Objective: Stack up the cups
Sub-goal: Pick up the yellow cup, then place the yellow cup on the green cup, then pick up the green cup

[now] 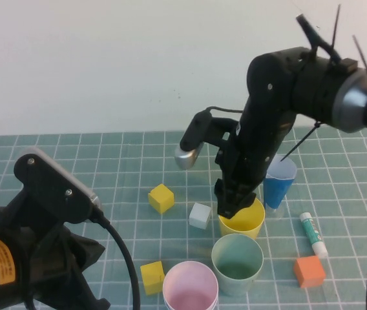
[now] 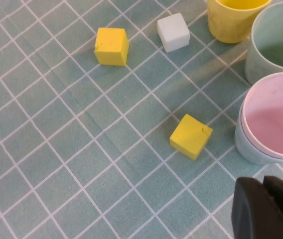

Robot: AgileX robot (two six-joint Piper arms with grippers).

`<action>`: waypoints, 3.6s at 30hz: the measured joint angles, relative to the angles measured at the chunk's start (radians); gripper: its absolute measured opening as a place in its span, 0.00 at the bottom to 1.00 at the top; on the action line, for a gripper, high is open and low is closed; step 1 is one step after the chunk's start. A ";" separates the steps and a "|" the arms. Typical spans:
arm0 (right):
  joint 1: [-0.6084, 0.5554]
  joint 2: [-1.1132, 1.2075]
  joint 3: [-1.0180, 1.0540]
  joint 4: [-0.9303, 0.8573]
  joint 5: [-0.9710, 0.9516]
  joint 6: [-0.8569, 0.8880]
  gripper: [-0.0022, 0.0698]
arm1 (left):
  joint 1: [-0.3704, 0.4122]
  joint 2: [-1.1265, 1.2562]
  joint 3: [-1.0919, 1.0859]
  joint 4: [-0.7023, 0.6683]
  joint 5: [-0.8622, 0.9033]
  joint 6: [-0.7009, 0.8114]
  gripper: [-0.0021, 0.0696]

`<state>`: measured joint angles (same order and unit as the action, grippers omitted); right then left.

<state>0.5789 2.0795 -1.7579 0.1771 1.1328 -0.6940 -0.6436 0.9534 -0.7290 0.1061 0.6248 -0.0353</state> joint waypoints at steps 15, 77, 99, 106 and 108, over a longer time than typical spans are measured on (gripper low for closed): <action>0.000 0.199 -0.086 0.007 -0.069 0.175 0.52 | 0.000 0.000 0.000 0.002 0.000 -0.002 0.03; 0.145 -0.175 0.252 -0.023 -0.063 0.224 0.26 | 0.000 0.000 0.000 0.034 0.018 -0.003 0.03; -0.015 -0.135 0.310 -0.092 -0.177 0.387 0.66 | 0.000 0.000 0.000 0.047 0.033 -0.023 0.03; -0.015 -0.027 0.310 -0.035 -0.184 0.312 0.62 | 0.000 0.000 0.000 0.053 0.033 -0.025 0.03; -0.015 -0.002 0.310 -0.028 -0.186 0.287 0.53 | 0.000 0.000 0.000 0.053 0.033 -0.025 0.03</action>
<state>0.5637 2.0773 -1.4477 0.1486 0.9464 -0.4068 -0.6436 0.9534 -0.7290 0.1591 0.6577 -0.0606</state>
